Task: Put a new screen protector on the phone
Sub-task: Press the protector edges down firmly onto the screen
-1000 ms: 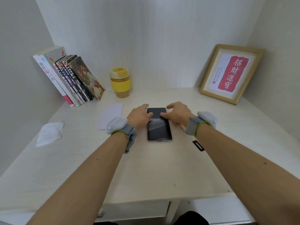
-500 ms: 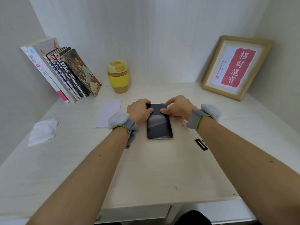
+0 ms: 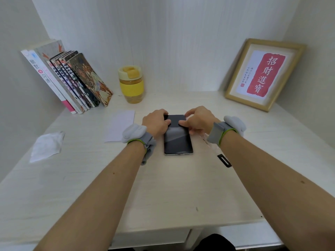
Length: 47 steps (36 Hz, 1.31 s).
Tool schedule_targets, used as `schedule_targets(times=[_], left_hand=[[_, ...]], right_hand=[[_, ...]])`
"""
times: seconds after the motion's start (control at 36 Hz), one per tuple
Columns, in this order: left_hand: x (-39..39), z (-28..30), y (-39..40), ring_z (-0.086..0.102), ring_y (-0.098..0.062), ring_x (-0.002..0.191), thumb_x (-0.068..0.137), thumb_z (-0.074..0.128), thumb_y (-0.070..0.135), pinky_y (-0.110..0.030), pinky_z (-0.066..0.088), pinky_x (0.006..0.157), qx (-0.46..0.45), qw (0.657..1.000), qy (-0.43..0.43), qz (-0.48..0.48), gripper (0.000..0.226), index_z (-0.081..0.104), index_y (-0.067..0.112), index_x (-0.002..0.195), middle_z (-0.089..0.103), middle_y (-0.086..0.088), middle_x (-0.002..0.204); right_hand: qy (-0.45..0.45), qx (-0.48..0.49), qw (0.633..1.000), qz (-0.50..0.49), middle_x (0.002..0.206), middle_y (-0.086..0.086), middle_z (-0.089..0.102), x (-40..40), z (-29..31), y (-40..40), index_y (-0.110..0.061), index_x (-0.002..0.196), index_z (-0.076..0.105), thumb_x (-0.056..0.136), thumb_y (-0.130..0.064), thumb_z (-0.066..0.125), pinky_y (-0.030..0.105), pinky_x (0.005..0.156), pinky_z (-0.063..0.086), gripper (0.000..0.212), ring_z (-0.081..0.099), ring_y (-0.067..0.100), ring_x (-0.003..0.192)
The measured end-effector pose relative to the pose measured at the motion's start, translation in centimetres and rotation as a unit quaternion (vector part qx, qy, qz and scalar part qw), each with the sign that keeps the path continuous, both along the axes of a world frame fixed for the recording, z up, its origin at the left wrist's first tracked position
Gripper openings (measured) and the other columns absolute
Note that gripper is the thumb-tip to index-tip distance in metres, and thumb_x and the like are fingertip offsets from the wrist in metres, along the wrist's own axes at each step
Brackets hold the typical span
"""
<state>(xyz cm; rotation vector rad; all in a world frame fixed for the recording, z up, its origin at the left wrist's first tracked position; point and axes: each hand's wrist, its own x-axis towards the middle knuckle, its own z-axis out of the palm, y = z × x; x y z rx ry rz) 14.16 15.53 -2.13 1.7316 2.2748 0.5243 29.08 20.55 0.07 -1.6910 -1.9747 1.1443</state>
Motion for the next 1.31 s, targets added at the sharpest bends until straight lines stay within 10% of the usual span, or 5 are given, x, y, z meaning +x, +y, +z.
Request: schedule_targets(times=[0.83,1.0,1.14,1.31], left_hand=[[0.2,-0.6,0.1,0.042,-0.030,0.131,0.102,0.033,0.031,-0.035,0.031,0.104,-0.006,1.000,-0.026,0.011,0.046,0.034,0.015,0.145,0.039,-0.009,0.148],[0.3,-0.6,-1.4,0.041,-0.028,0.133,0.095,0.046,0.052,-0.035,0.032,0.106,-0.007,0.999,-0.045,-0.019,0.067,0.029,0.012,0.146,0.039,-0.009,0.148],[0.3,-1.0,-1.9,0.055,-0.029,0.109,0.089,0.051,0.057,-0.034,0.042,0.083,-0.008,0.998,-0.007,-0.054,0.057,0.050,0.011,0.123,0.056,-0.010,0.126],[0.9,-1.2,-2.8,0.045,-0.034,0.122,0.092,0.042,0.059,-0.036,0.037,0.098,-0.016,0.997,0.043,-0.063,0.067,0.041,0.008,0.135,0.044,-0.015,0.139]], right_hand=[[-0.019,0.022,0.999,0.017,0.066,0.002,0.060,0.2,0.0,-0.4,-0.015,0.120,0.059,0.085,-0.034,0.073,0.015,0.033,0.037,0.042,0.051,0.014,0.044],[-0.075,0.117,0.990,0.028,0.094,0.012,0.070,0.4,-0.2,-1.4,-0.004,0.111,0.066,0.084,-0.047,0.069,0.038,0.081,0.056,0.050,0.067,0.027,0.083],[-0.140,0.100,0.984,0.051,0.074,0.007,0.059,0.5,0.2,-2.3,-0.008,0.088,0.059,0.078,-0.054,0.072,0.029,0.058,0.047,0.049,0.053,0.021,0.060],[-0.071,0.041,0.995,0.061,0.083,0.007,0.063,1.1,0.8,-3.2,0.000,0.120,0.060,0.072,-0.050,0.080,0.030,0.062,0.059,0.072,0.067,0.022,0.067]])
